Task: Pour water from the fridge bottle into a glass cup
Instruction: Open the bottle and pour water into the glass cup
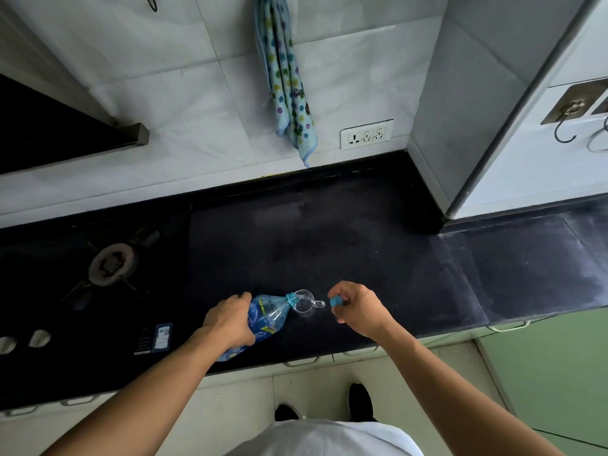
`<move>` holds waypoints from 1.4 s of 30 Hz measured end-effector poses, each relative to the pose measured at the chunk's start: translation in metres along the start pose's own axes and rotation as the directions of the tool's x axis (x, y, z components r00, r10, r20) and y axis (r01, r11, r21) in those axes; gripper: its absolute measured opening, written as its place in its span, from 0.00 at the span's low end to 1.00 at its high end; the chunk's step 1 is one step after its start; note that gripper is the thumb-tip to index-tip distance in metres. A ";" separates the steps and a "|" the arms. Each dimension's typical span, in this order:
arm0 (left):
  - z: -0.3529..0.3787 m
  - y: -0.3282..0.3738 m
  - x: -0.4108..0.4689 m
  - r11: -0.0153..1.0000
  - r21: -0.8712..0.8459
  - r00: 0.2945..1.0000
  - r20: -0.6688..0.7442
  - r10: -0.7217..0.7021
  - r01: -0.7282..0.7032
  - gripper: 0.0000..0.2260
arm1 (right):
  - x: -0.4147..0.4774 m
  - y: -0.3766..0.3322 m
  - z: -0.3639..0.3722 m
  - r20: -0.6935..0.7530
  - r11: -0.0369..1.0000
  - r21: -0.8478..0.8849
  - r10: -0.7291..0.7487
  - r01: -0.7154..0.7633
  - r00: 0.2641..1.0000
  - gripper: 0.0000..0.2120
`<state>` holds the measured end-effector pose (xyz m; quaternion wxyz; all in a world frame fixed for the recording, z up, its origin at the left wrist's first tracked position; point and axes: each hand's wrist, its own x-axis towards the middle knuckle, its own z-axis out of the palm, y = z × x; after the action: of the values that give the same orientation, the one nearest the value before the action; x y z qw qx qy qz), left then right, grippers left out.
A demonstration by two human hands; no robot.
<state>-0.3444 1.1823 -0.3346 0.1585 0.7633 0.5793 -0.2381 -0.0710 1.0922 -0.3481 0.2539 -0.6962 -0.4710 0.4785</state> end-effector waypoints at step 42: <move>0.005 0.000 -0.001 0.999 -0.041 1.000 -0.004 -0.016 0.016 0.28 | 0.001 0.006 -0.001 0.018 0.999 -0.031 0.016 -0.015 1.000 0.09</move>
<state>-0.3453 1.1786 -0.3387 0.1712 0.7556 0.5906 -0.2258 -0.0679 1.0909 -0.3533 0.2353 -0.6991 -0.4752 0.4796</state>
